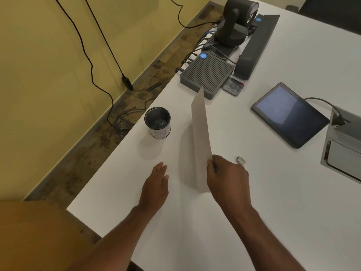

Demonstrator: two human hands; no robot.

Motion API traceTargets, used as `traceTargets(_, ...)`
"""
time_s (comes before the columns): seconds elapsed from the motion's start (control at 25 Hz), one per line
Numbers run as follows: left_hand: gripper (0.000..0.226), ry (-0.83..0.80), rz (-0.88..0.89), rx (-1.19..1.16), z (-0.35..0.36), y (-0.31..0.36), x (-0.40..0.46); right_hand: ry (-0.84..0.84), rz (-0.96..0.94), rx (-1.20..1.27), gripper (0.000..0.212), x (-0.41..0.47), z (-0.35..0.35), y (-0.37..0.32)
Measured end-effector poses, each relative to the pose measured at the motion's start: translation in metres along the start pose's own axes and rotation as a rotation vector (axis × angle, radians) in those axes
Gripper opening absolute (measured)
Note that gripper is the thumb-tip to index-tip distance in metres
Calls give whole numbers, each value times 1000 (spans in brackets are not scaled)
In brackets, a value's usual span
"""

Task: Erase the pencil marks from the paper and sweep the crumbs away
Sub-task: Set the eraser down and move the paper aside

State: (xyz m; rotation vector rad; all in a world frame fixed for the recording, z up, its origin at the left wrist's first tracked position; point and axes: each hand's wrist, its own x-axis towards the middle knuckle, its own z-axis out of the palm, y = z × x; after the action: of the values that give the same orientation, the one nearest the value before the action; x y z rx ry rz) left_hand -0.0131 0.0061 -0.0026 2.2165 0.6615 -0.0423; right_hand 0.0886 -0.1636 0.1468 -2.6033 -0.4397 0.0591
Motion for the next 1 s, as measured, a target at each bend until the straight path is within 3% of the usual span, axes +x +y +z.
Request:
traceTargets(0.28, 44, 8, -19, -23, 1, 1, -3, 66, 0, -20, 46, 5, -7, 8)
traceTargets(0.48, 47, -12, 26, -14, 9, 7, -6, 143, 102, -37, 30, 5, -18, 40)
traceTargets(0.6, 47, -44, 139, 22, 22, 12, -15, 182, 263, 61, 14, -8, -27, 74)
traceTargets(0.88, 46, -93, 172, 96, 36, 5, -32, 164, 729, 335, 22, -44, 7, 190)
traceTargets(1.0, 44, -93, 157, 99, 28, 3, -40, 135, 810, 366, 25, -35, 15, 225)
